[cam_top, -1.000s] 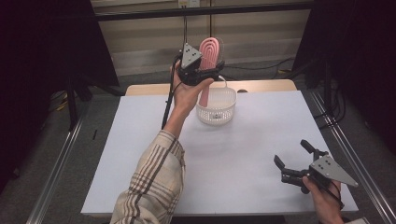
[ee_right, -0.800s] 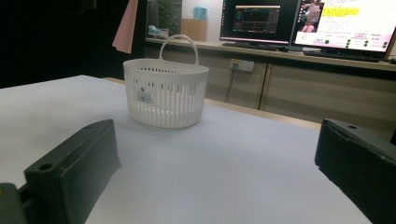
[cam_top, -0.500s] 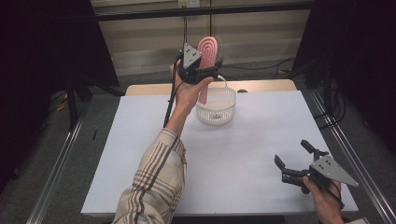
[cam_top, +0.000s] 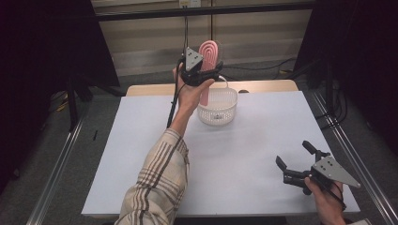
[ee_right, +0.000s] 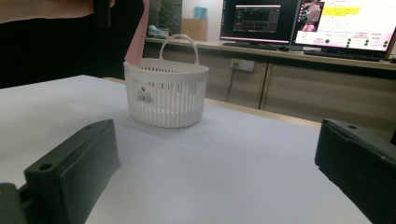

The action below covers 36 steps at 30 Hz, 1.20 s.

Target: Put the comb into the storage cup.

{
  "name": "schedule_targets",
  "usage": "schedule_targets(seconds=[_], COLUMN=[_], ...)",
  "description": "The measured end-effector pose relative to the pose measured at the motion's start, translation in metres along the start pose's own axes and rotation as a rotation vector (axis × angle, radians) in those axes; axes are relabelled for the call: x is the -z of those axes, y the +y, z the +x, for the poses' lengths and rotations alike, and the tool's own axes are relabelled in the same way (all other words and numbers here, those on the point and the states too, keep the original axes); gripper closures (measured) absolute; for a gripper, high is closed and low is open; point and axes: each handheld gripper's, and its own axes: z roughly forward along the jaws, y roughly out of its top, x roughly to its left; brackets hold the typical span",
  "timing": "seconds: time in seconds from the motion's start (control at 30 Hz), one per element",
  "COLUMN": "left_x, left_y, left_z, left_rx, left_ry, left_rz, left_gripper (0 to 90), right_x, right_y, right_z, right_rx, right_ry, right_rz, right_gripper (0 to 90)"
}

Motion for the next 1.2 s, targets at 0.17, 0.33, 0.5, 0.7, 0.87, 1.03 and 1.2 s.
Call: schedule_targets(seconds=[0.17,0.33,0.5,0.7,0.87,1.03,1.2], left_x=[-0.003,-0.002,0.001,0.003,0.005,0.006,0.006], left_y=[-0.006,-0.010,-0.015,-0.023,-0.027,-0.034,-0.040], left_z=[-0.002,0.000,0.001,0.003,0.005,0.005,0.005], left_rx=[-0.001,0.010,0.009,0.016,0.020,0.026,0.031], left_ry=[-0.014,-0.020,-0.014,0.000,-0.004,0.002,-0.002], left_rz=[0.012,0.021,0.030,0.039,0.048,0.064,0.078], left_gripper=[20.9,20.8,20.8,20.8,20.8,20.8,20.8], right_x=[0.000,0.001,0.001,0.000,0.000,0.000,0.000], right_y=[0.000,0.000,0.000,0.000,0.000,0.000,0.000], right_z=[0.000,0.000,0.000,0.001,0.001,0.001,0.001], right_rx=[0.000,0.001,0.002,0.005,0.007,0.006,0.003], right_ry=[-0.001,0.000,-0.001,0.001,0.004,0.006,0.005], right_rz=[0.000,0.001,0.002,0.002,0.002,0.001,0.002], right_gripper=[0.0,0.0,0.0,0.0,0.0,0.0,0.0])
